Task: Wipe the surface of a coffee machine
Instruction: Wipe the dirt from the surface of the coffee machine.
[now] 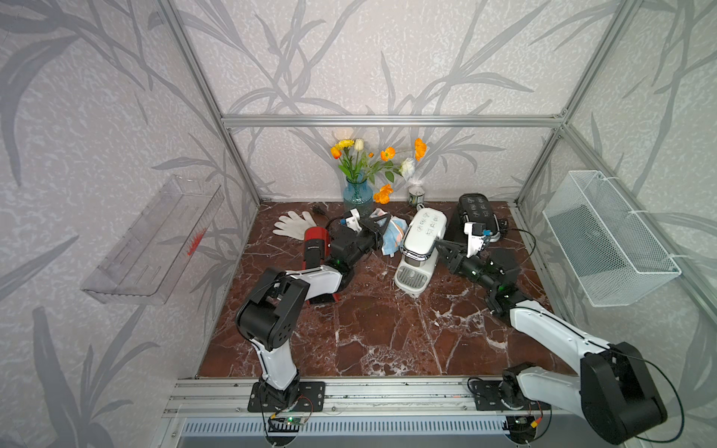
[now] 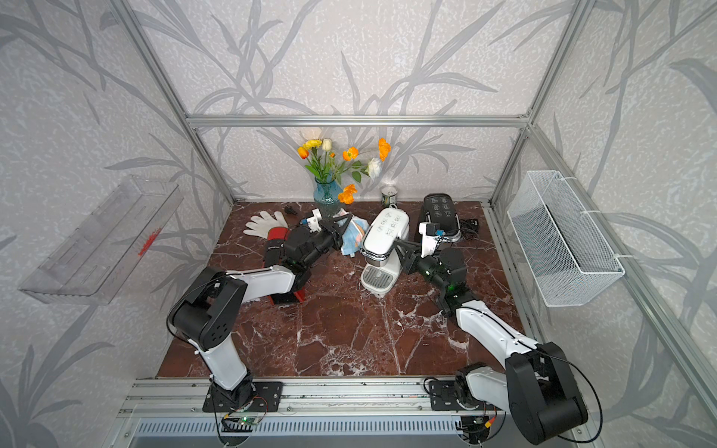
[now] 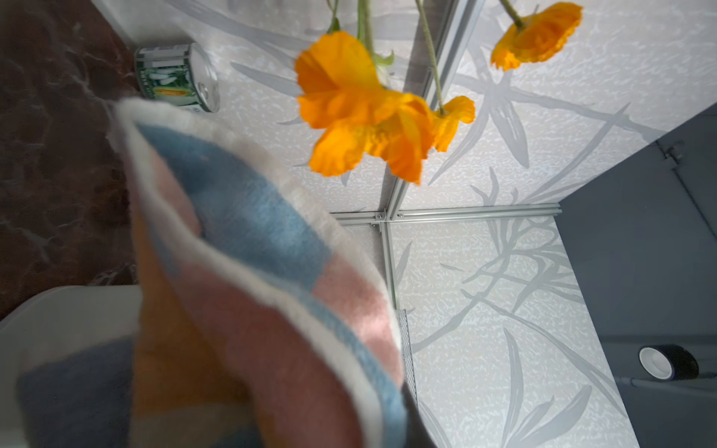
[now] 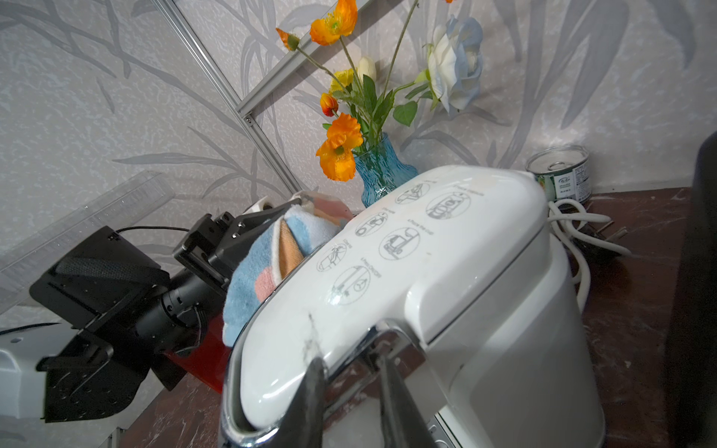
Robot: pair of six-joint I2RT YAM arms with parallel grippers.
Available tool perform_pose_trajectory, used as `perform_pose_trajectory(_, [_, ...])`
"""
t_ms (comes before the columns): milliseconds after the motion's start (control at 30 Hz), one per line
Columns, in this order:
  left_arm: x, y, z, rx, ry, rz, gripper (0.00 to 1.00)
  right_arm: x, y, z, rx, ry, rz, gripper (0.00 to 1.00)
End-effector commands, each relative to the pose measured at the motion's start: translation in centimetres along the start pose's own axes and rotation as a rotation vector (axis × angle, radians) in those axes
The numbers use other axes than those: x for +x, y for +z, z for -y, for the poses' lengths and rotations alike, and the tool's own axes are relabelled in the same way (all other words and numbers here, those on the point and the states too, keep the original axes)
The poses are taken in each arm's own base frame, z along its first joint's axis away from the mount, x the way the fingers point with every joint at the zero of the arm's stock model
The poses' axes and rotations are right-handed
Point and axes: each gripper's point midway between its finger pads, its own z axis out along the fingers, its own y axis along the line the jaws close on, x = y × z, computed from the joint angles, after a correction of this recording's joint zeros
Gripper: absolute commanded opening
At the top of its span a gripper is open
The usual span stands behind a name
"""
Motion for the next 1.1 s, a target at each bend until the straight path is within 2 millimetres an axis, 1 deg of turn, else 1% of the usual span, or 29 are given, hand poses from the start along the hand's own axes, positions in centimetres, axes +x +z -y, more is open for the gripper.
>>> perform_pose_trajectory(0, [0.8,0.0,2.9,0.027,0.096,-0.051,0.0,8.3,-0.9,3.6,0.127,0.103,-0.264,0.26])
perform_pose_trajectory(167, [1.3,-0.5,4.4,0.002,0.219,-0.08,0.0,8.4,-0.9,3.6,0.127,0.103,-0.266,0.26])
perform_pose_trajectory(333, [2.2,-1.0,3.9,-0.096,0.336,-0.142,0.0,8.4,-0.8,3.6,0.127,0.106,-0.267,0.26])
perform_pose_trajectory(367, [2.5,-1.0,3.5,-0.126,0.36,-0.163,0.0,8.4,-0.8,3.7,0.127,0.106,-0.267,0.26])
perform_pose_trajectory(500, [4.1,-1.6,0.4,-0.292,0.458,-0.242,0.0,8.6,-0.7,3.7,0.126,0.106,-0.271,0.26])
perform_pose_trajectory(567, [4.3,-1.9,-1.3,-0.339,0.452,-0.254,0.0,8.7,-0.6,3.6,0.124,0.106,-0.275,0.26])
perform_pose_trajectory(667, [4.8,-2.1,-3.4,-0.35,0.411,-0.264,0.0,8.7,-0.5,3.6,0.124,0.105,-0.278,0.26])
perform_pose_trajectory(800, [6.2,-2.1,-5.7,-0.397,0.408,-0.321,0.0,8.8,-0.5,3.6,0.124,0.105,-0.28,0.25])
perform_pose_trajectory(933, [7.4,-2.4,-7.7,-0.444,0.408,-0.357,0.0,8.8,-0.4,3.6,0.123,0.106,-0.279,0.26])
perform_pose_trajectory(1067, [8.3,-2.5,-9.0,-0.462,0.394,-0.372,0.0,8.8,-0.4,3.6,0.122,0.107,-0.28,0.25])
